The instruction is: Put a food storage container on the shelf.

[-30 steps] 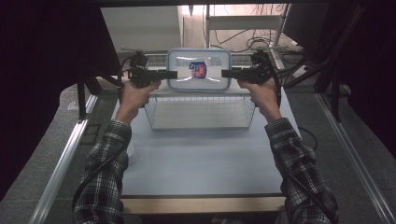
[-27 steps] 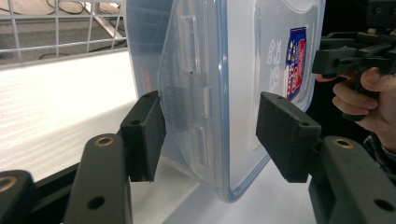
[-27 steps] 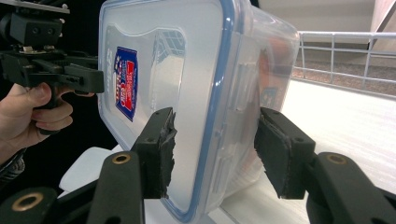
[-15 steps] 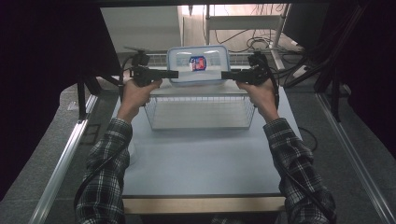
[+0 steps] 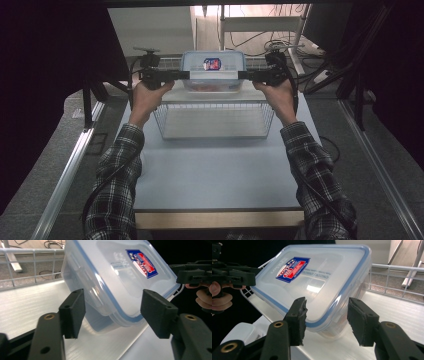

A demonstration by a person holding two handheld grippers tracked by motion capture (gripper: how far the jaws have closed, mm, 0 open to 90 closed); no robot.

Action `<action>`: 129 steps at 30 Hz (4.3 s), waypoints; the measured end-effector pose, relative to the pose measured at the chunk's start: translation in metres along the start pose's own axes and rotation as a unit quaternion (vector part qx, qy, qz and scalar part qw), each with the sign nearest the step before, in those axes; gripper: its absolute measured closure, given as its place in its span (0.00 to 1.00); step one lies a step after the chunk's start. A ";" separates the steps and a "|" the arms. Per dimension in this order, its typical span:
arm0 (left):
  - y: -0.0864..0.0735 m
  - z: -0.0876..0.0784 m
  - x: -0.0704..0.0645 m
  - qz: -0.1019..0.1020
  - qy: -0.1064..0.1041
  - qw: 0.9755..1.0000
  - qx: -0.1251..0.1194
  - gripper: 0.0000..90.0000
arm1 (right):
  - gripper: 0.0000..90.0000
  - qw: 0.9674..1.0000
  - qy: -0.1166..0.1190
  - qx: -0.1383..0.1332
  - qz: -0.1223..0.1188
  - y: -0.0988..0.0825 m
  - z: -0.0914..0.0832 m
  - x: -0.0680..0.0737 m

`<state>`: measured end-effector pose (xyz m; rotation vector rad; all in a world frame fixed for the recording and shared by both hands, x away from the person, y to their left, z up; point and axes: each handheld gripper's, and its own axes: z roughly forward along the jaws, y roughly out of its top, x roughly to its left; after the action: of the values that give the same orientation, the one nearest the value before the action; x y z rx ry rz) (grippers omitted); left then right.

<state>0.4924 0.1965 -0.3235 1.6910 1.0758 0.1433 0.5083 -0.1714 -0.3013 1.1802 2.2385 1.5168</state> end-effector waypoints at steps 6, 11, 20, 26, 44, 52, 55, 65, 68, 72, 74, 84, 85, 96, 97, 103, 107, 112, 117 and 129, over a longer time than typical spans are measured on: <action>0.003 0.001 -0.005 0.019 0.028 0.999 -0.005 0.41 | 0.58 1.000 -0.007 -0.008 0.010 0.003 0.003 -0.003; 0.004 0.002 -0.008 0.039 0.046 0.998 -0.008 0.35 | 0.59 1.000 -0.006 -0.012 0.014 0.003 0.004 -0.004; -0.003 -0.011 -0.017 0.094 0.039 0.995 -0.013 0.19 | 0.37 0.999 -0.012 -0.022 -0.024 -0.002 -0.010 0.002; -0.010 -0.014 -0.021 0.112 0.030 0.993 -0.007 0.11 | 0.26 0.999 -0.017 -0.028 -0.043 -0.005 -0.013 0.008; -0.054 -0.032 -0.041 0.175 0.016 0.984 -0.006 0.06 | 0.12 0.995 -0.017 -0.029 -0.092 -0.035 -0.024 0.023; -0.072 -0.034 -0.047 0.185 0.006 0.983 -0.010 0.05 | 0.10 0.994 -0.011 -0.022 -0.107 -0.048 -0.025 0.030; -0.084 -0.033 -0.049 0.182 0.000 0.983 0.004 0.04 | 0.09 0.993 -0.009 -0.021 -0.114 -0.053 -0.025 0.034; -0.107 -0.032 -0.051 0.181 0.003 0.983 0.028 0.02 | 0.09 0.991 -0.009 -0.013 -0.134 -0.068 -0.029 0.041; -0.114 -0.032 -0.053 0.180 0.000 0.983 0.031 0.02 | 0.09 0.990 -0.003 -0.016 -0.138 -0.073 -0.031 0.043; -0.121 -0.033 -0.058 0.188 0.007 0.982 0.030 0.00 | 0.09 0.990 0.002 -0.018 -0.142 -0.082 -0.034 0.047; -0.128 -0.033 -0.061 0.193 0.010 0.981 0.029 0.00 | 0.09 0.989 0.001 -0.017 -0.148 -0.088 -0.036 0.048; -0.156 -0.032 -0.071 0.193 -0.001 0.981 0.038 0.00 | 0.07 0.988 0.004 -0.009 -0.155 -0.117 -0.042 0.050; -0.158 -0.032 -0.071 0.189 -0.006 0.981 0.038 0.00 | 0.07 0.987 0.002 -0.009 -0.159 -0.120 -0.044 0.050; -0.184 -0.031 -0.079 0.183 -0.015 0.981 0.055 0.00 | 0.05 0.988 -0.001 -0.003 -0.153 -0.146 -0.053 0.050; -0.187 -0.031 -0.080 0.183 -0.014 0.982 0.053 0.00 | 0.05 0.988 -0.001 -0.002 -0.153 -0.148 -0.054 0.050; -0.201 -0.034 -0.081 0.179 -0.009 0.983 0.043 0.00 | 0.05 0.989 0.006 0.007 -0.146 -0.162 -0.054 0.050; -0.212 -0.034 -0.080 0.170 0.001 0.985 0.041 0.00 | 0.04 0.989 0.000 0.016 -0.149 -0.175 -0.054 0.053; -0.225 -0.033 -0.078 0.161 0.019 0.986 0.043 0.02 | 0.03 0.987 -0.008 0.027 -0.156 -0.190 -0.055 0.056; -0.244 -0.029 -0.082 0.178 0.039 0.982 0.059 0.04 | 0.03 0.988 -0.009 0.031 -0.152 -0.205 -0.056 0.057; -0.271 -0.020 -0.092 0.209 0.044 0.973 0.084 0.05 | 0.03 0.989 -0.015 0.047 -0.139 -0.239 -0.054 0.058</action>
<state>0.2706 0.1497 -0.4995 2.0661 0.7978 0.4099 0.3196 -0.2068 -0.4638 0.8606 2.3600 1.2900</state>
